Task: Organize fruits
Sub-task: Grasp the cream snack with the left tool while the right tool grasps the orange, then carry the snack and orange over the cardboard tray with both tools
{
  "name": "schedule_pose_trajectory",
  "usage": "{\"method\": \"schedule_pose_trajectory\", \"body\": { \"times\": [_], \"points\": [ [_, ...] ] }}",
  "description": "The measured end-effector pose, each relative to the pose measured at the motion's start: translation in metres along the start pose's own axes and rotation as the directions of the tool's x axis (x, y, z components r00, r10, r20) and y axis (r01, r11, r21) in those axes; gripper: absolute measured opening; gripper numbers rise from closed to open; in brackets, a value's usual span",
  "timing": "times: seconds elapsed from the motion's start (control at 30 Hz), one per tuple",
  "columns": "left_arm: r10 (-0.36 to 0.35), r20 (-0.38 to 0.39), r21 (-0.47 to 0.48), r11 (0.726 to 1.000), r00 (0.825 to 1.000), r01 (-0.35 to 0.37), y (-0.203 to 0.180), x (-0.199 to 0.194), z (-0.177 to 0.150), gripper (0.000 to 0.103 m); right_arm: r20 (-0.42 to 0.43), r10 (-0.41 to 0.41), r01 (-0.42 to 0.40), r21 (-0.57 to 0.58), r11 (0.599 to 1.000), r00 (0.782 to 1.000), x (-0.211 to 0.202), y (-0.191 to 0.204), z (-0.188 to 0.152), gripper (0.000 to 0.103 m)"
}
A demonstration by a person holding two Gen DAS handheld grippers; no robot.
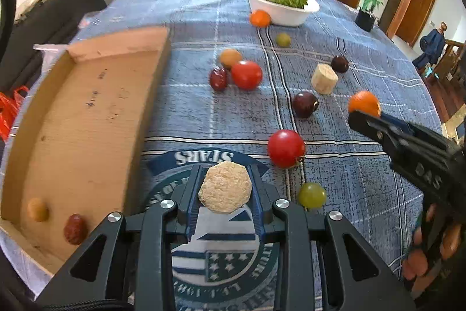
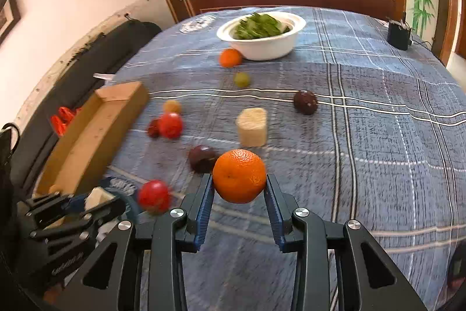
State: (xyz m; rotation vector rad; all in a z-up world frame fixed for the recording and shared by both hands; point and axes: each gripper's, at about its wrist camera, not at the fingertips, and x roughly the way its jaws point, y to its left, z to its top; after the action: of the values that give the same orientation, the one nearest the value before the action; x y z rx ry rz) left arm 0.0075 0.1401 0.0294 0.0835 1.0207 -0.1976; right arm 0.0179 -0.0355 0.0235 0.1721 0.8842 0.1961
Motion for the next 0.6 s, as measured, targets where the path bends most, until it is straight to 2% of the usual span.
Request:
{"method": "schedule_pose_trajectory", "body": {
  "times": [0.17,0.33,0.6],
  "points": [
    [0.007,0.027,-0.016,1.0,1.0,-0.007,0.01,-0.02,-0.003,0.027,0.021,0.056,-0.055,-0.02,0.998,0.998,-0.023,0.023,-0.006,0.036],
    [0.056,0.062,-0.027,0.998,0.996,-0.054,0.023,-0.037,-0.006,0.028,0.041,0.101,-0.098,-0.063,0.993,0.994,-0.044,0.051,-0.009,0.036],
    [0.114,0.091,-0.082,0.991,0.989,-0.107,0.055,-0.052,-0.011,0.028,0.037,0.146,-0.14,-0.127,0.982,0.989,-0.054,0.088,-0.011,0.036]
  ]
}}
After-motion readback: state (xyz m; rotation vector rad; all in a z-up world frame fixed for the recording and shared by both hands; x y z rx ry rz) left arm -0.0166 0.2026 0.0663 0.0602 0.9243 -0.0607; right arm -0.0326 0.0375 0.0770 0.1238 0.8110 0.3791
